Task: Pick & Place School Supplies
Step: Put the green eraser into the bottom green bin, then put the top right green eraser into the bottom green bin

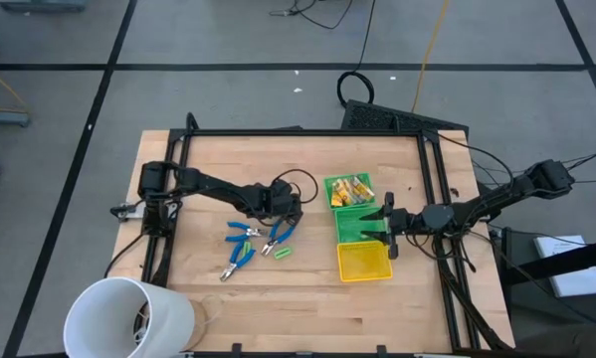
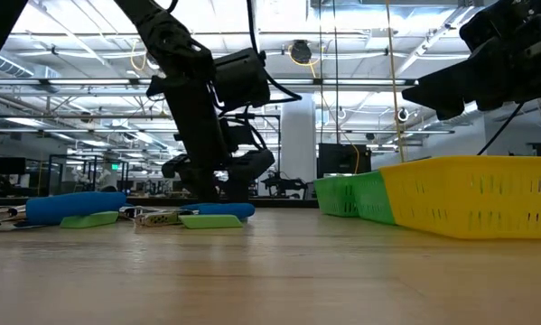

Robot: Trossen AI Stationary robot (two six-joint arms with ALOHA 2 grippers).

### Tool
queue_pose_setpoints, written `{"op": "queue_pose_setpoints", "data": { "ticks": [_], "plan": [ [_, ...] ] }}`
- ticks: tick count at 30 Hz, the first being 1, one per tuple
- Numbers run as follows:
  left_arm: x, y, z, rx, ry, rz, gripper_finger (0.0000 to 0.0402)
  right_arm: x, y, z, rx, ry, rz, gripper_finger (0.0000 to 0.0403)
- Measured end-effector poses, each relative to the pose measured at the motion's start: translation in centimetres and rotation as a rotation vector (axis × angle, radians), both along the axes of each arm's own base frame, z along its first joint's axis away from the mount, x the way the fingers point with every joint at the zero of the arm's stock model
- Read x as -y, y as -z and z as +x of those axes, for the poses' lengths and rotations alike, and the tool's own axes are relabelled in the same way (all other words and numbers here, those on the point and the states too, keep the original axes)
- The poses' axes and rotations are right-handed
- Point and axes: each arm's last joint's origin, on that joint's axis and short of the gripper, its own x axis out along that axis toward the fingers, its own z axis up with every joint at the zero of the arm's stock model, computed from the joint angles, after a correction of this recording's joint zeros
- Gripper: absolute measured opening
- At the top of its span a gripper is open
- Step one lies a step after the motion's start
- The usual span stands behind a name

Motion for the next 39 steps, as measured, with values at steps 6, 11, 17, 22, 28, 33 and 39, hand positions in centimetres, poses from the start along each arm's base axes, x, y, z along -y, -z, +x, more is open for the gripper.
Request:
{"op": "queue_pose_setpoints", "data": {
  "ticks": [6, 11, 17, 22, 28, 33, 39],
  "plan": [
    [0.0, 0.1, -0.4, -0.038, 0.001, -0.016, 0.0225, 0.0, 0.0, 0.0, 0.0, 0.0, 0.003, 0.0171],
    [0.0, 0.1, -0.5, -0.047, 0.008, -0.038, 0.0169, 0.0, 0.0, 0.0, -0.001, 0.0, 0.003, 0.0171],
    [0.1, 0.1, -0.5, -0.069, 0.066, -0.04, 0.0095, 0.0, 0.0, 0.0, -0.001, 0.0, 0.002, 0.0171],
    [0.1, 0.1, -0.4, -0.093, 0.137, -0.011, 0.0085, 0.0, 0.1, 0.0, -0.008, 0.0, 0.001, 0.0171],
    [0.4, 0.0, -0.3, -0.212, 0.357, 0.136, 0.0134, 0.0, 0.1, 0.0, -0.008, 0.0, 0.001, 0.0171],
    [2.1, -0.6, 0.1, -0.338, 0.58, 0.362, 0.0109, 0.0, 0.1, 0.0, -0.008, 0.0, 0.001, 0.0171],
    [5.1, -3.3, 2.1, -0.396, 0.755, 0.639, 0.0041, 0.0, 0.1, 0.0, -0.007, 0.003, 0.001, 0.0171]
  ]
}}
